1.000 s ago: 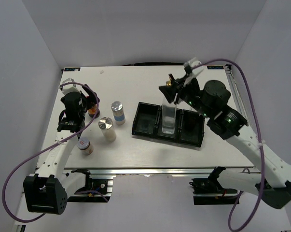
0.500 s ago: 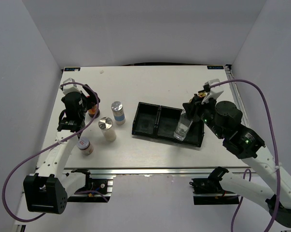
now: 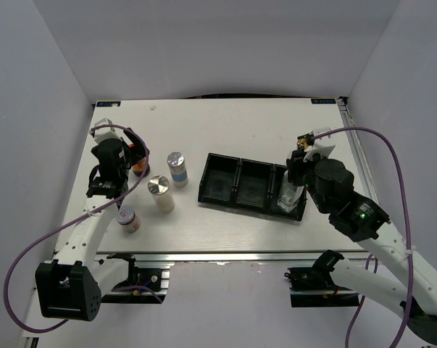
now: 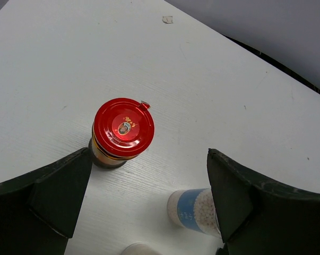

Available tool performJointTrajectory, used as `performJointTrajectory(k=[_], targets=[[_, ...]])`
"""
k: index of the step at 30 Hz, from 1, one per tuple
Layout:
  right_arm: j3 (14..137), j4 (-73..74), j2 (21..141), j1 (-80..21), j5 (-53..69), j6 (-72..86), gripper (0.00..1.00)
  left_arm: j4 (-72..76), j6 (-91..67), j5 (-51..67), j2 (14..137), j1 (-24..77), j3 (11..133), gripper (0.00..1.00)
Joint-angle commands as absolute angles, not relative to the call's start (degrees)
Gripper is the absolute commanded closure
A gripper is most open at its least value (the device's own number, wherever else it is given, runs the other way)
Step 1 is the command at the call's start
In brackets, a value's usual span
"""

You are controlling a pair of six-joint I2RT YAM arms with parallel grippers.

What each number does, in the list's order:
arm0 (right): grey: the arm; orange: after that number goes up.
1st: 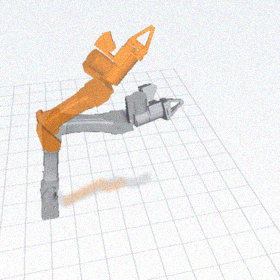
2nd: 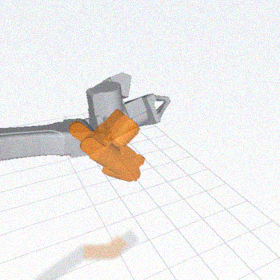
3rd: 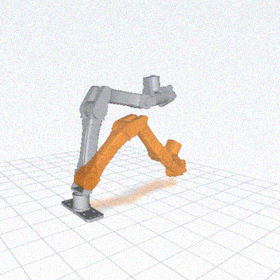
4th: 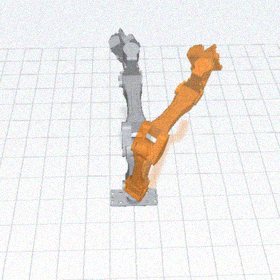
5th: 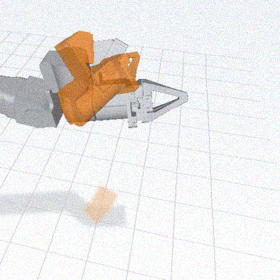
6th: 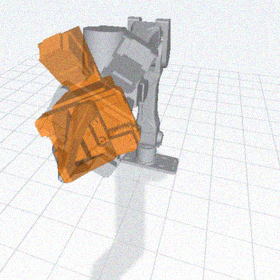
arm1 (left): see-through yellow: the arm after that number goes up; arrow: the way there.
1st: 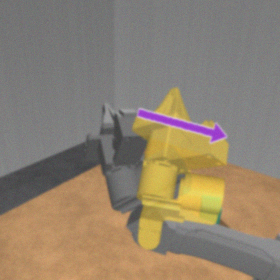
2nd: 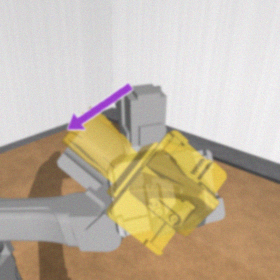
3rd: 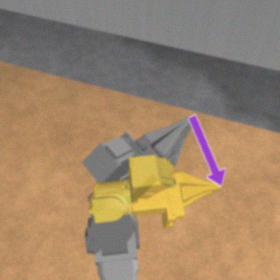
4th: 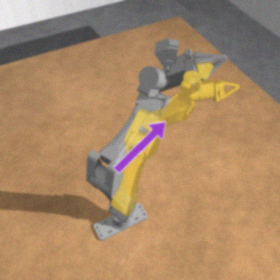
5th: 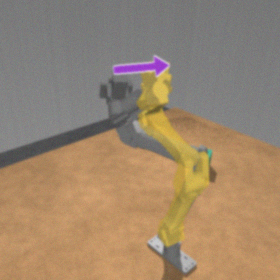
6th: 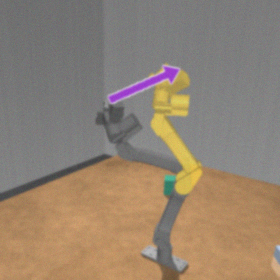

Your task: Organize the condiment bottles

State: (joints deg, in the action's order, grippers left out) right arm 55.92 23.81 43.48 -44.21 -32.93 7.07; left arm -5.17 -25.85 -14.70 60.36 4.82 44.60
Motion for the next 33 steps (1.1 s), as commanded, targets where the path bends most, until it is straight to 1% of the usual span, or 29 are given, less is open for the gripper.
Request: performJointTrajectory(k=[1, 8, 12, 15, 19, 25, 26, 28, 29, 30, 31, 33], targets=[[54.9, 13.1, 41.5, -43.6, -36.9, 5.5, 1.00, -5.8, -25.0, -16.6, 59.6, 4.7, 45.1, 0.02], [52.0, 7.6, 42.2, -42.3, -38.6, 3.8, 1.00, -5.4, -25.1, -15.8, 59.3, 4.7, 44.8, 0.02], [48.2, 1.6, 41.9, -41.5, -40.3, 2.7, 1.00, -5.4, -25.0, -15.8, 59.2, 4.7, 44.7, 0.02], [45.7, -1.3, 41.7, -40.0, -38.8, 2.9, 1.00, -5.6, -25.1, -15.9, 59.2, 4.7, 44.7, 0.02], [43.4, -3.5, 42.0, -38.9, -37.9, 2.8, 1.00, -5.5, -25.1, -15.8, 59.0, 4.7, 44.6, 0.02], [42.5, -2.2, 42.6, -37.7, -37.7, 6.3, 1.00, -5.6, -25.1, -15.8, 59.2, 4.7, 44.6, 0.02], [42.2, -1.8, 42.5, -37.7, -37.9, 6.9, 0.94, -5.6, -25.2, -15.7, 59.2, 4.7, 44.6, 0.02], [41.4, -1.4, 42.3, -37.6, -38.4, 8.4, 0.87, -5.6, -25.2, -15.8, 59.2, 4.7, 44.6, 0.02], [41.3, -0.4, 42.1, -37.6, -38.7, 9.0, 0.78, -5.5, -25.1, -15.7, 59.2, 4.7, 44.6, 0.02], [41.3, -0.1, 42.1, -37.5, -39.1, 10.4, 0.73, -5.5, -25.1, -15.6, 59.2, 4.7, 44.6, 0.02], [41.4, 1.3, 42.1, -37.6, -39.3, 10.9, 0.63, -5.5, -25.2, -15.6, 59.2, 4.7, 44.6, 0.02], [41.3, 2.7, 41.8, -37.6, -39.4, 11.5, 0.49, -5.5, -25.3, -15.5, 59.3, 4.7, 44.6, 0.02]])
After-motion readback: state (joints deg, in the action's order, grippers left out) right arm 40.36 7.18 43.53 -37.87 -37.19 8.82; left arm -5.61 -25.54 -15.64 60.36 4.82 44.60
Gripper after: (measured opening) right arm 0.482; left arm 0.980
